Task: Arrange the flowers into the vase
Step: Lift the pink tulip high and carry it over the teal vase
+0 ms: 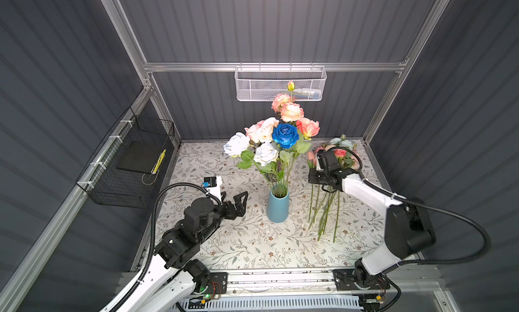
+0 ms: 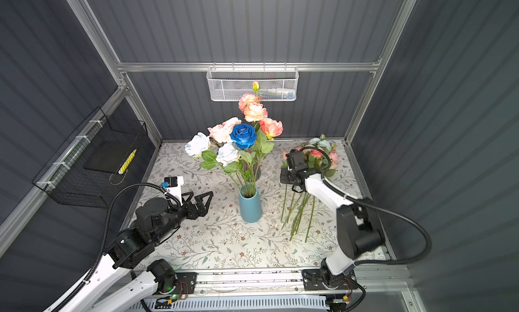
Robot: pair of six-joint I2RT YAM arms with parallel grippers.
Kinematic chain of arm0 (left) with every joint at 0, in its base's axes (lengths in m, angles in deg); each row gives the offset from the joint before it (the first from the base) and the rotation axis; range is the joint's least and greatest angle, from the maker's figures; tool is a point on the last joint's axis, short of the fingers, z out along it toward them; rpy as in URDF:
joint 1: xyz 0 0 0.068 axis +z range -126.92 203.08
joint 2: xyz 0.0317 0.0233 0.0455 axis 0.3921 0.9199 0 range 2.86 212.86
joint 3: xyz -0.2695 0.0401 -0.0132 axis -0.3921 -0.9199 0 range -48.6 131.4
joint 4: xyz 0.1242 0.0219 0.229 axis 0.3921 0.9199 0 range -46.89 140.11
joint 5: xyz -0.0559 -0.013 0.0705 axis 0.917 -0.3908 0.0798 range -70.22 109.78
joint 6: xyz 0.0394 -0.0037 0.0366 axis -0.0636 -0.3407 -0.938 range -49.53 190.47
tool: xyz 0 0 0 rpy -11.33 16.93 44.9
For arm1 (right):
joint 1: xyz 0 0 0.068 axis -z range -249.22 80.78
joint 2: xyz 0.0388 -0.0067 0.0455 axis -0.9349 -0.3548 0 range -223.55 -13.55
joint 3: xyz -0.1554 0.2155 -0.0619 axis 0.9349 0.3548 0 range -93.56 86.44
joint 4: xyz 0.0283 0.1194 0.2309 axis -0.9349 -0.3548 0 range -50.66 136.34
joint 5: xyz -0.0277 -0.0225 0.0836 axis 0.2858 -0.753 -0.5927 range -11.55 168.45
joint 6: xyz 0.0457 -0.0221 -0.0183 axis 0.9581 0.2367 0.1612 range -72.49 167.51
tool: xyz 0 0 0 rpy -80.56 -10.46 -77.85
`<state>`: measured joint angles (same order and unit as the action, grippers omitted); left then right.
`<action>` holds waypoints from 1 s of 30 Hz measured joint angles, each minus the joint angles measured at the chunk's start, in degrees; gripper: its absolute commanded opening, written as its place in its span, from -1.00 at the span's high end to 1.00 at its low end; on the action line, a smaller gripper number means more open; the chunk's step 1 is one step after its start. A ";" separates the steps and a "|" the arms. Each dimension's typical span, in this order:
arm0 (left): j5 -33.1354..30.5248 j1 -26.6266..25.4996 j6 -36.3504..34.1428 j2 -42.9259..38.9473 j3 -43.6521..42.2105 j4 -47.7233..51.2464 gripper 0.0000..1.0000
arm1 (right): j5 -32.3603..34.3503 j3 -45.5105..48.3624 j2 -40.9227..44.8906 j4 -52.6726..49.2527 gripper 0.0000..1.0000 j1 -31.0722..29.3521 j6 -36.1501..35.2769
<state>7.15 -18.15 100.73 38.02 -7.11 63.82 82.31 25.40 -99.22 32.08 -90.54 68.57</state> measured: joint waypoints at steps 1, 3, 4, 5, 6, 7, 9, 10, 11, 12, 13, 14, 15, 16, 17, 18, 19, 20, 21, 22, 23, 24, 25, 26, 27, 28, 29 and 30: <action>0.00 0.00 0.00 0.11 0.00 0.07 -0.99 | 0.22 1.29 3.26 1.18 0.92 -0.44 -0.07; -0.02 0.00 0.00 0.26 0.02 0.09 -0.99 | 0.63 4.37 11.13 3.78 0.93 -1.79 -0.28; -0.02 0.00 0.00 0.35 0.02 0.11 -0.99 | 0.98 5.57 14.36 4.61 0.93 -2.43 -0.39; -0.04 0.00 -0.02 0.37 0.02 0.11 -0.99 | 1.49 6.86 17.94 5.53 0.94 -3.34 -0.68; -0.04 0.00 -0.02 0.37 0.02 0.11 -0.99 | 2.23 8.07 21.73 6.16 0.95 -4.55 -0.98; -0.07 0.00 -0.02 0.39 0.02 0.11 -1.00 | 2.95 8.72 24.55 6.64 0.95 -5.77 -1.51; -0.24 0.00 -0.02 0.39 0.02 0.11 -0.99 | 5.03 9.29 30.32 7.65 0.97 -9.57 -3.06; -0.28 0.00 -0.02 0.39 0.02 0.11 -1.00 | 5.99 9.29 32.30 8.37 0.98 -11.65 -3.87; -0.31 0.00 -0.02 0.55 0.02 0.11 -0.99 | 7.21 9.27 34.45 9.35 0.99 -14.12 -4.90; -0.35 0.00 -0.02 0.66 0.04 0.11 -1.00 | 8.46 9.27 36.46 10.47 1.00 -16.76 -6.14; -0.42 0.00 -0.02 0.74 0.07 0.09 -1.00 | 9.44 9.29 37.86 11.52 1.00 -18.88 -7.17; -0.44 0.00 -0.02 0.76 0.13 0.11 -0.99 | 10.51 9.29 39.17 12.81 1.00 -21.24 -8.31; -0.44 0.00 -0.02 0.87 0.15 0.07 -0.99 | 11.63 9.29 40.19 14.27 1.00 -23.61 -9.55; -0.44 0.00 -0.02 1.03 0.17 0.09 -0.99 | 12.48 9.29 40.85 15.78 1.00 -25.53 -10.71; -0.44 0.00 -0.02 1.14 0.24 0.11 -0.99 | 13.33 9.29 41.31 17.59 1.00 -27.69 -12.09; -0.44 0.00 -0.02 1.14 0.28 0.09 -0.99 | 14.27 9.35 41.44 19.74 1.00 -29.79 -13.68; -0.44 0.00 -0.02 1.14 0.33 0.09 -0.99 | 14.99 9.46 41.42 22.23 1.00 -31.78 -15.37; -0.44 0.00 -0.02 1.18 0.35 0.07 -0.99 | 15.61 9.68 41.18 25.20 1.00 -33.81 -17.22; -0.44 0.00 -0.02 1.25 0.35 0.09 -0.99 | 16.00 9.94 40.68 28.22 1.00 -35.54 -18.95; -0.44 0.00 -0.02 1.29 0.35 0.09 -1.00 | 16.20 10.08 39.91 30.99 1.00 -36.79 -20.55; -0.44 0.00 -0.02 1.36 0.35 0.07 -0.99 | 16.39 10.14 38.71 34.38 1.00 -38.12 -22.49; -0.44 0.00 -0.02 1.40 0.35 0.09 -0.99 | 16.52 10.14 37.27 37.55 1.00 -39.06 -24.15; -0.42 0.00 -0.02 1.51 0.35 0.09 -0.99 | 16.55 10.14 35.93 40.52 1.00 -39.67 -25.57; -0.42 0.00 -0.02 1.51 0.35 0.07 -0.99 | 16.55 10.16 34.25 43.52 1.00 -40.17 -26.97; -0.42 0.00 -0.02 1.60 0.35 0.09 -0.99 | 16.55 10.21 32.44 46.42 1.00 -40.52 -28.28; -0.42 0.00 -0.02 1.62 0.35 0.09 -0.99 | 16.55 10.25 30.95 48.65 1.00 -40.65 -29.22; -0.42 0.00 -0.02 1.68 0.39 0.11 -1.00 | 16.55 10.25 29.42 50.88 1.00 -40.70 -30.29; -0.42 0.00 -0.02 1.73 0.46 0.11 -0.99 | 16.59 10.25 27.93 52.98 1.00 -40.72 -31.28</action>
<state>6.74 -18.15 100.71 39.74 -6.65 63.93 98.90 35.65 -71.29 85.06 -131.26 37.29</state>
